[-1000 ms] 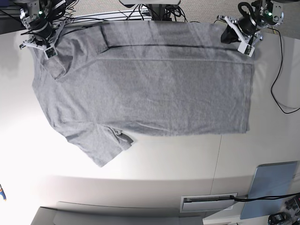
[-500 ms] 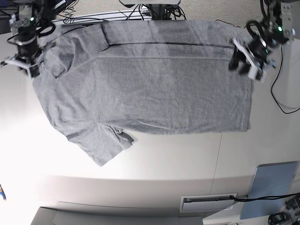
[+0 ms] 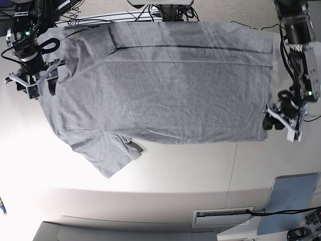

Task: Fold the T-shirt properly
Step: 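Move both grippers to the hem corners and grasp them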

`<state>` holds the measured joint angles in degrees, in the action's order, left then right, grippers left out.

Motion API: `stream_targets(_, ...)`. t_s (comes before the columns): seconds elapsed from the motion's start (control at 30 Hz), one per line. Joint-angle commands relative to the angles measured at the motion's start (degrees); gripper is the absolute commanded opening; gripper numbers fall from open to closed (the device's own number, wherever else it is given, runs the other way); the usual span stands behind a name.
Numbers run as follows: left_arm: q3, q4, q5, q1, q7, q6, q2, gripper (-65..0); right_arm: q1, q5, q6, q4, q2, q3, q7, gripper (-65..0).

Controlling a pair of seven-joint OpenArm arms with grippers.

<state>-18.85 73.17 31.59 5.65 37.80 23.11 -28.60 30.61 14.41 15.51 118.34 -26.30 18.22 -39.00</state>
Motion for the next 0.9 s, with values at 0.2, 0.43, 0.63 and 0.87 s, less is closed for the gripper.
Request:
stream_targets(0.2,5.9,-11.0,-2.3,10.9,-1.7,-1.1,-1.1,-34.7,-0.2,0.1,0.5,0.9,0.3,-5.0,-0.3,-33.3)
stream_targets(0.43,13.1,-22.2,-7.9,19.1,-3.3,-8.5,-1.1,-34.7,-0.3,-0.5,0.5,0.9,1.6,-10.8,-1.6,-33.3)
stream_targets(0.63,13.3,-31.1,-7.1,23.0,-0.4,-1.9,-1.1,-34.7,-0.3,-0.5,0.6,0.9,2.8,-10.8,-1.6,-33.3)
stream_targets(0.87,13.3,-32.2,-1.2,22.9,1.7,6.8,-0.2,-34.8,-1.1,-0.7,0.5,0.9,2.8,-10.8,-1.7,-33.3)
